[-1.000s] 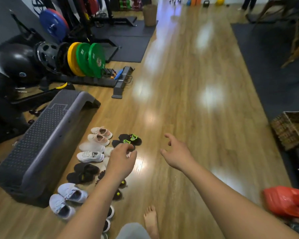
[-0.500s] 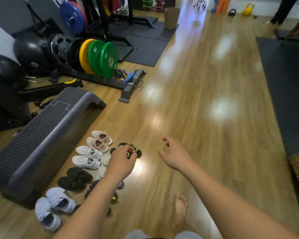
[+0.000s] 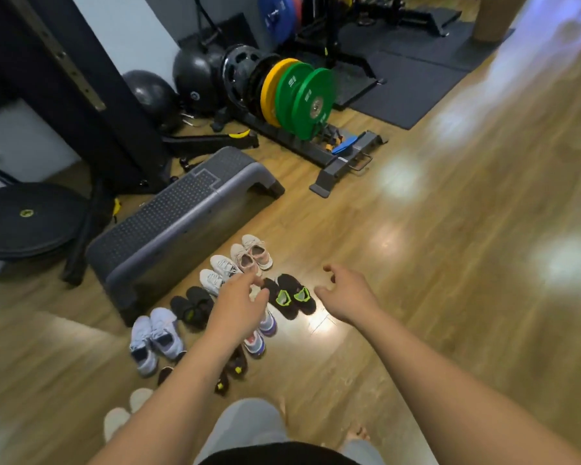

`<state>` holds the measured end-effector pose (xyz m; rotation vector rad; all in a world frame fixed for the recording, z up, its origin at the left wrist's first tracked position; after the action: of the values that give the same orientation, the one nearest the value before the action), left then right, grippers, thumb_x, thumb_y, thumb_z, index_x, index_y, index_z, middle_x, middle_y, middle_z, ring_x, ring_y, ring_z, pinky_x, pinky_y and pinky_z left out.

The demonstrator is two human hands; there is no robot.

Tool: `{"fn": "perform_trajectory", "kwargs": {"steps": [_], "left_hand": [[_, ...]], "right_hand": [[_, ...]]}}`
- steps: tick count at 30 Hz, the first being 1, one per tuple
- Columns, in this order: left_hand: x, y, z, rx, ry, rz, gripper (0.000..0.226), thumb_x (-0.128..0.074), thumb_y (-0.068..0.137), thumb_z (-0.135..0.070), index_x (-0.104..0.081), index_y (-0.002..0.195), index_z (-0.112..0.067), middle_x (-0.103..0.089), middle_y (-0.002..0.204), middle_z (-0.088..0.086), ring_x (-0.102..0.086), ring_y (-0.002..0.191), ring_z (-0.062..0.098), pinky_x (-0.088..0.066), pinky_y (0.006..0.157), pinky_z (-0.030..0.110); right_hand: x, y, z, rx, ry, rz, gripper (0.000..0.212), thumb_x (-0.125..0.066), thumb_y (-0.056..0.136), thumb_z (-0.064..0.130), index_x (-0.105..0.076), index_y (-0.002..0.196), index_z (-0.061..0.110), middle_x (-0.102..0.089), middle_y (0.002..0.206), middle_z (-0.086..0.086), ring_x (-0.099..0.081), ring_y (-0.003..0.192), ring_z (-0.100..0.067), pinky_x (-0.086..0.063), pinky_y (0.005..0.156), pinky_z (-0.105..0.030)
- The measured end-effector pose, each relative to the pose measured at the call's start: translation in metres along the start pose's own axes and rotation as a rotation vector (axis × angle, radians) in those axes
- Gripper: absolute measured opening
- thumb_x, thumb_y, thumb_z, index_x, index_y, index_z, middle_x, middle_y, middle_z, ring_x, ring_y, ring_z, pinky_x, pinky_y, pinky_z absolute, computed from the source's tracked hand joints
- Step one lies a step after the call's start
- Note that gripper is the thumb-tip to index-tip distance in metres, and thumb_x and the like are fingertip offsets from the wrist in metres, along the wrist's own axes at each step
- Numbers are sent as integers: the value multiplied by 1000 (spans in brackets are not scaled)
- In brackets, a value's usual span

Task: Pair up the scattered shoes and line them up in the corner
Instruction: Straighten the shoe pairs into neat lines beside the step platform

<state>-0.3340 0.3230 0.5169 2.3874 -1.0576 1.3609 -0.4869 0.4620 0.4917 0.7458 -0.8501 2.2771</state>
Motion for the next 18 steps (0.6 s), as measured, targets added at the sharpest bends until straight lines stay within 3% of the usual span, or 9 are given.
{"fn": "perform_trajectory", "kwargs": {"steps": [4, 11, 15, 18], "left_hand": [[-2, 25, 8, 82, 22, -13, 21, -57, 93, -33, -63, 112, -24, -58, 116, -5, -58, 104, 14, -50, 92, 36], [-29, 97, 13, 131, -29, 5, 22, -59, 92, -31, -65, 110, -19, -58, 113, -3, -56, 105, 17, -46, 94, 36], [-60, 141, 22, 161, -72, 127, 16, -59, 91, -29, -66, 101, -18, -61, 104, 1, -60, 99, 21, -47, 87, 35], [-82, 168, 36, 201, -12, 276, 21, -59, 89, -23, -67, 106, -13, -62, 107, 9, -59, 103, 27, -43, 86, 32]], "right_hand": [[0, 33, 7, 43, -7, 55, 53, -59, 88, 35, -48, 139, 23, -59, 127, -9, -58, 112, -27, -50, 91, -34], [9, 98, 10, 25, -61, 105, 51, -58, 89, 36, -48, 137, 24, -59, 127, -7, -55, 116, -25, -48, 93, -34], [12, 129, 4, -25, -126, 134, 50, -59, 89, 37, -49, 136, 22, -60, 125, -7, -53, 118, -25, -43, 93, -31], [10, 158, 2, -63, -155, 170, 49, -59, 90, 35, -49, 136, 20, -61, 124, -8, -55, 117, -25, -43, 94, -31]]}}
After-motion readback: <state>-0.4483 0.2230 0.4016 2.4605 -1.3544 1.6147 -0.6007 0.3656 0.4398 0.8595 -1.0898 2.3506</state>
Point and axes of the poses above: each hand's wrist, its own y-axis towards the middle knuckle, its own x-axis out of the back of the hand, z = x × y, the point moved 3 cm from there along y, towards the middle knuckle
